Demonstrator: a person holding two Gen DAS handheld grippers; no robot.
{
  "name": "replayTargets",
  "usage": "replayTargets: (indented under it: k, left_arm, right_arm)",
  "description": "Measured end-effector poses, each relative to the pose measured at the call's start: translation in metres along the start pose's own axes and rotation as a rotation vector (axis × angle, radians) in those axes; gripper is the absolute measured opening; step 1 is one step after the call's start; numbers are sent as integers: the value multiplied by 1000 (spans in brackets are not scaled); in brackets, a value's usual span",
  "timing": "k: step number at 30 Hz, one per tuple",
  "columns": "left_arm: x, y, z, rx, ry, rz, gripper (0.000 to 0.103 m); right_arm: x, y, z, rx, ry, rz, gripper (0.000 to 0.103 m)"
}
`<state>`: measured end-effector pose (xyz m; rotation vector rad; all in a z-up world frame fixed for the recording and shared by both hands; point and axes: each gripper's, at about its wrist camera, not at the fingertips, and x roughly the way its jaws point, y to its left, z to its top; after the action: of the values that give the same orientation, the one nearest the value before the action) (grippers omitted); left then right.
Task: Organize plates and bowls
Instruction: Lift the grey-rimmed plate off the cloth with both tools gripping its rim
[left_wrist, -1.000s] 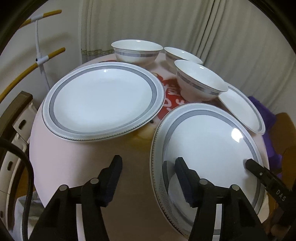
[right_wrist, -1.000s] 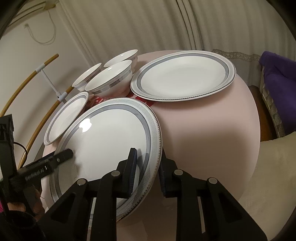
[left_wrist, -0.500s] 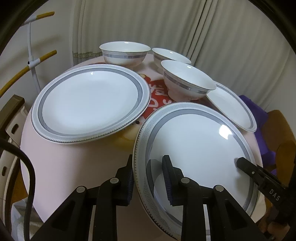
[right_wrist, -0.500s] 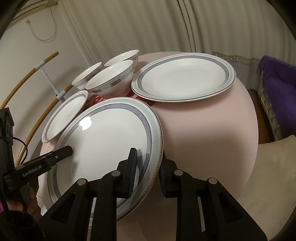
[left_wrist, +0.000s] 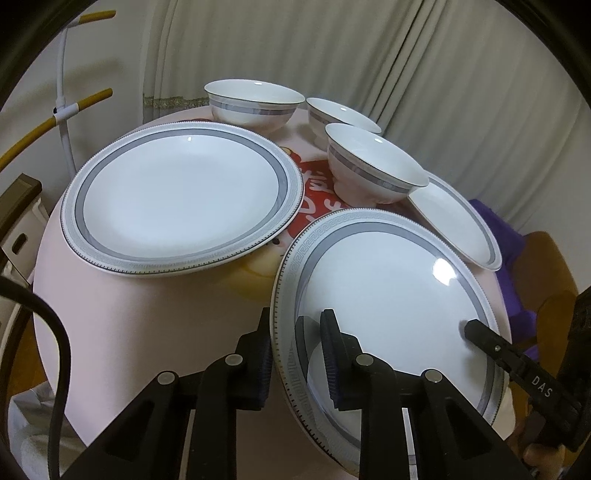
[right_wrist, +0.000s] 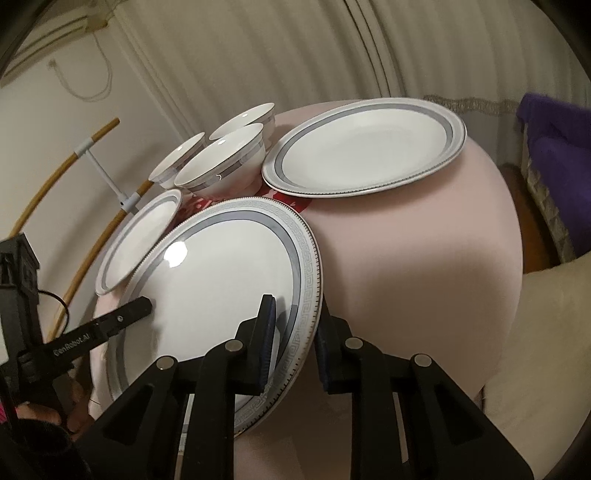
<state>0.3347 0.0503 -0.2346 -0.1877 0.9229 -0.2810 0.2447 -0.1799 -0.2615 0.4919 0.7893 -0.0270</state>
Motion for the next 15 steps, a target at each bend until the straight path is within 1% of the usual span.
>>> replayTargets:
  k: [3,7,10,11,13,15]
  left_arm:
    - [-3,0,-1,9,-1,10,21]
    - [-6,3,-3,-24,9,5,24]
    - [-10,3,-4,-47,9,8,24]
    - [-10,2,-5,-43,3,13,22]
    - [-10,0,-5,-44,5,-2,17]
    - [-11,0,-6,-46,3,0,17]
  right_arm:
    - [-2,-2,-2,13,-3,11,20]
    - [-7,-4,-5,31,-6,20,20]
    - [-9,-6,-7,58,-6,33,20]
    - [-10,-6,-7,65,-8,33,20]
    - [-10,-5,-8,72,-8,29,21]
    - [-10,-5,-9,85,-10,29,21]
